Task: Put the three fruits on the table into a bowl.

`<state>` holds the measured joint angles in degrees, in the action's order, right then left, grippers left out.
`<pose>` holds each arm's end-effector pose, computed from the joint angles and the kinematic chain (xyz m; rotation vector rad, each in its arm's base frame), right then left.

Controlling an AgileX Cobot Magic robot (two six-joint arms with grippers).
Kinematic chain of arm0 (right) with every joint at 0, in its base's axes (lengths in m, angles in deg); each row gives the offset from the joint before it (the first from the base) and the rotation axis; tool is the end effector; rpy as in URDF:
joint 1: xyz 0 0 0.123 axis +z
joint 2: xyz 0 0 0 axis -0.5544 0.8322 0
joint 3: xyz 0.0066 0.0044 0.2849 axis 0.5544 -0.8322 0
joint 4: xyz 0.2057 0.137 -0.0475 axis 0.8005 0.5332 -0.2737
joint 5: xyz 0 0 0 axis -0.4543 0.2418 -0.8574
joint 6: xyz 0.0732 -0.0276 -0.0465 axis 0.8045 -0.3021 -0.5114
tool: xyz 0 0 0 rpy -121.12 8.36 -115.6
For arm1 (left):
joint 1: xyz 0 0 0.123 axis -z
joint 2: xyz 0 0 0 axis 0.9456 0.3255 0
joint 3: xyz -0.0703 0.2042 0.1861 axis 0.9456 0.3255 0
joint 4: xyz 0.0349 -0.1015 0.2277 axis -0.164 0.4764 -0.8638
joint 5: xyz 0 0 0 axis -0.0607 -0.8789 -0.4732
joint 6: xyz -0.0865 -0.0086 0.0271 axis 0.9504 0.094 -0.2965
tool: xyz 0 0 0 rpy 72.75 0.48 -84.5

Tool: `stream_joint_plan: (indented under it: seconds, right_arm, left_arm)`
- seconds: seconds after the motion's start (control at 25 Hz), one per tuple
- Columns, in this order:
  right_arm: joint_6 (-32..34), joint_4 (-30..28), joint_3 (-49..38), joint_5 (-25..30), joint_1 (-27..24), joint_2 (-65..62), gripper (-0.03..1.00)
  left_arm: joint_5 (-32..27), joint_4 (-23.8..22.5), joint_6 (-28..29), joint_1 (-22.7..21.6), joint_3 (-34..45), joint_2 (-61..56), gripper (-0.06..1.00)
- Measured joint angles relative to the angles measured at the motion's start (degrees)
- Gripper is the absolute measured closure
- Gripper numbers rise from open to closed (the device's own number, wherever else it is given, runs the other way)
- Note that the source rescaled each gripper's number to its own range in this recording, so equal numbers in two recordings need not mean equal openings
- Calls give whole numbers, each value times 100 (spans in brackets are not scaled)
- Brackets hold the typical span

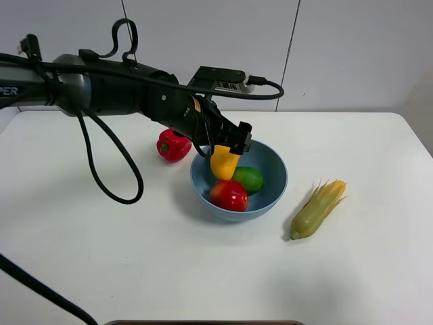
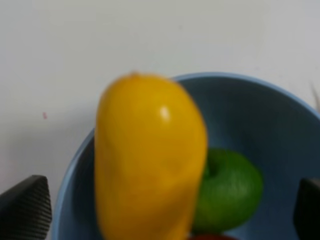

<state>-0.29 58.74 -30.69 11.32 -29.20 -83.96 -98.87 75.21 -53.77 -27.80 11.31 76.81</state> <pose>-0.0141 -0.0073 0.2916 0.0284 2.0119 0.0228 0.3093 -0.2940 0.2109 0.6624 2.3290 -0.4888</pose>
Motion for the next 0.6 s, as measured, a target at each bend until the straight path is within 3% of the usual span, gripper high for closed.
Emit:
stream_joint_plan:
  seconds: [0.28, 0.6]
  right_arm:
    - [0, 0, 0, 0, 0, 0, 38]
    - [0, 0, 0, 0, 0, 0, 38]
  left_arm:
    - [-1218, -255, 18, -41, 0, -522, -4]
    - [-2861, -530, 224, -477, 0, -1154, -4]
